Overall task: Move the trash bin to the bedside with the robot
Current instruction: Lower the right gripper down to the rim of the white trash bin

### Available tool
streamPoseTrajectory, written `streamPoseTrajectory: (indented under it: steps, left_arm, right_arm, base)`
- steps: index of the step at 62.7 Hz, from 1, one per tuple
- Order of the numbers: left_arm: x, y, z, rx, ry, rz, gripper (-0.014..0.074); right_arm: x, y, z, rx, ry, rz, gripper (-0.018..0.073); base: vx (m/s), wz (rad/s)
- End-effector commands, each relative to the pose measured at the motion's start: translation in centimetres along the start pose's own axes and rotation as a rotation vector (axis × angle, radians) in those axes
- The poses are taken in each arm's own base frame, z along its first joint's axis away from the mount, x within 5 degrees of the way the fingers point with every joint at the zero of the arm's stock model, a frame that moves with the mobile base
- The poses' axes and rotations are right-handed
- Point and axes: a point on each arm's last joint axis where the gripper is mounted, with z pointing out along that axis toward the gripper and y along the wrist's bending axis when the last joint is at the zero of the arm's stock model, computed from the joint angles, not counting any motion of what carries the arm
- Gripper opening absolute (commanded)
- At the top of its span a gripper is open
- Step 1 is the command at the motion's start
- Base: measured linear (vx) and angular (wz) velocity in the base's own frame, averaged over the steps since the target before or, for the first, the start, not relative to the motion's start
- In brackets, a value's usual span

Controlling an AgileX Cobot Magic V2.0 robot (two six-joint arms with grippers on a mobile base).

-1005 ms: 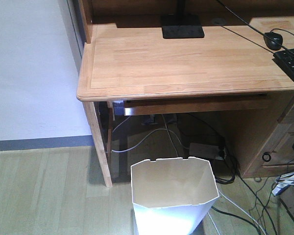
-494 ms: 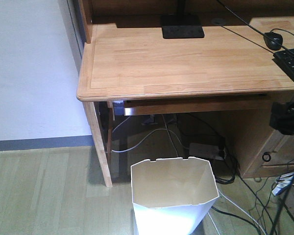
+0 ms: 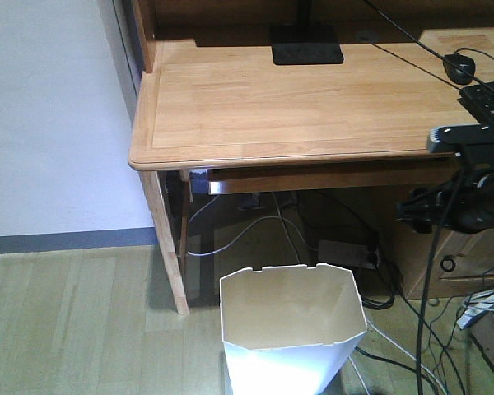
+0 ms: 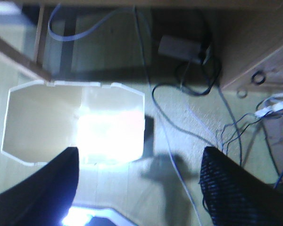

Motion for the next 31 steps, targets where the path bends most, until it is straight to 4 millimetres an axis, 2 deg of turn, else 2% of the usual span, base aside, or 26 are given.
streamPoseTrajectory:
  steps: [1, 11, 23, 31]
  left_arm:
    - [-1.5, 0.0, -0.2, 0.002, -0.101, -0.009, -0.0006]
    - [-1.5, 0.0, -0.2, 0.002, -0.101, -0.009, -0.0006]
    - [-1.5, 0.0, -0.2, 0.002, -0.101, -0.009, -0.0006]
    - [-1.5, 0.0, -0.2, 0.002, -0.101, -0.009, -0.0006]
  right_arm:
    - [-1.6, 0.0, 1.3, -0.016, -0.032, -0.038, 0.0521]
    - [-1.4, -0.5, 6.3, -0.01, 0.041, -0.138, 0.0521]
    - [-0.8, -0.9, 11.9, -0.012, 0.145, -0.153, 0.0521]
    - [0.1, -2.3, 15.4, -0.008, 0.215, -0.118, 0.0514]
  base:
    - [0.0, 0.0]
    - [0.0, 0.0]
    - [0.0, 0.0]
    - [0.0, 0.0]
